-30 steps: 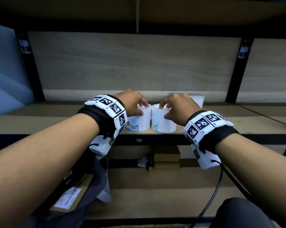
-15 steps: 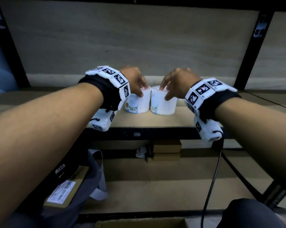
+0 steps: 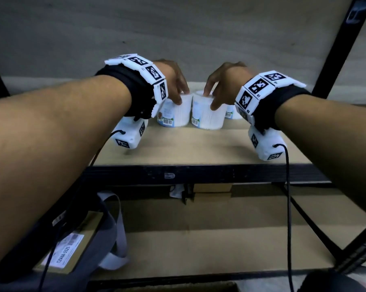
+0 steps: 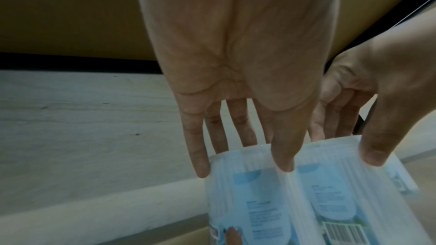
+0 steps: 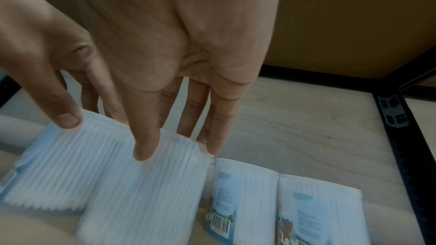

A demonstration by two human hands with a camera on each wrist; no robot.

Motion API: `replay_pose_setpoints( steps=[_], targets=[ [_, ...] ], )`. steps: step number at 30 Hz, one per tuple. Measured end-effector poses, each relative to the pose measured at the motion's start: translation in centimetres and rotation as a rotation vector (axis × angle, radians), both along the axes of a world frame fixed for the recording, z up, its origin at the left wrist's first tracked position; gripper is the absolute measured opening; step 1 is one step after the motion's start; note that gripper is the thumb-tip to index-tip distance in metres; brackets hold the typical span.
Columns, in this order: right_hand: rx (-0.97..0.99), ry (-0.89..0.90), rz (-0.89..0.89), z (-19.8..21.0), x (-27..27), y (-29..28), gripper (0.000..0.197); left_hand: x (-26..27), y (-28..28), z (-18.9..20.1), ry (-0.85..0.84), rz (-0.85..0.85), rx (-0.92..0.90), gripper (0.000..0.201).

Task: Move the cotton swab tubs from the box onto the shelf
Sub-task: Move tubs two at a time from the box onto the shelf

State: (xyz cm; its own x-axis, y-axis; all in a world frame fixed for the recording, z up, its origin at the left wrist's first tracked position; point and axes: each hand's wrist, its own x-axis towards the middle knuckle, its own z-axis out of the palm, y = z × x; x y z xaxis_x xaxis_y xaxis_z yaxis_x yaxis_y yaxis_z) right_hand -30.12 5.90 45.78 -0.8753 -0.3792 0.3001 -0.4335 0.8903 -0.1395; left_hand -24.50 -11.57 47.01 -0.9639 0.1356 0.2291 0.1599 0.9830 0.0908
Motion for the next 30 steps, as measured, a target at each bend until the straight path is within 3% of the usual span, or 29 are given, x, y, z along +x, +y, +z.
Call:
replay_pose_setpoints(
  steps=[5, 25, 30],
  targets=[
    [0.0, -0.027, -0.015, 0.2, -2.1, -0.4, 0.032, -2.3, -0.2, 0.2, -0.051, 0.022, 0.018, 0.042],
    [-0.043, 0.064, 0.028, -0.7, -5.4, -0.9, 0.04, -6.1, -0.8, -0.4, 0.028, 0.038, 0.019, 0.039],
    [-0.048, -0.045, 0.055, -0.1, -4.6, 0.3, 0.033, -5.8, -0.7, -0.4, -0.005, 0.06, 0.016, 0.046]
  ],
)
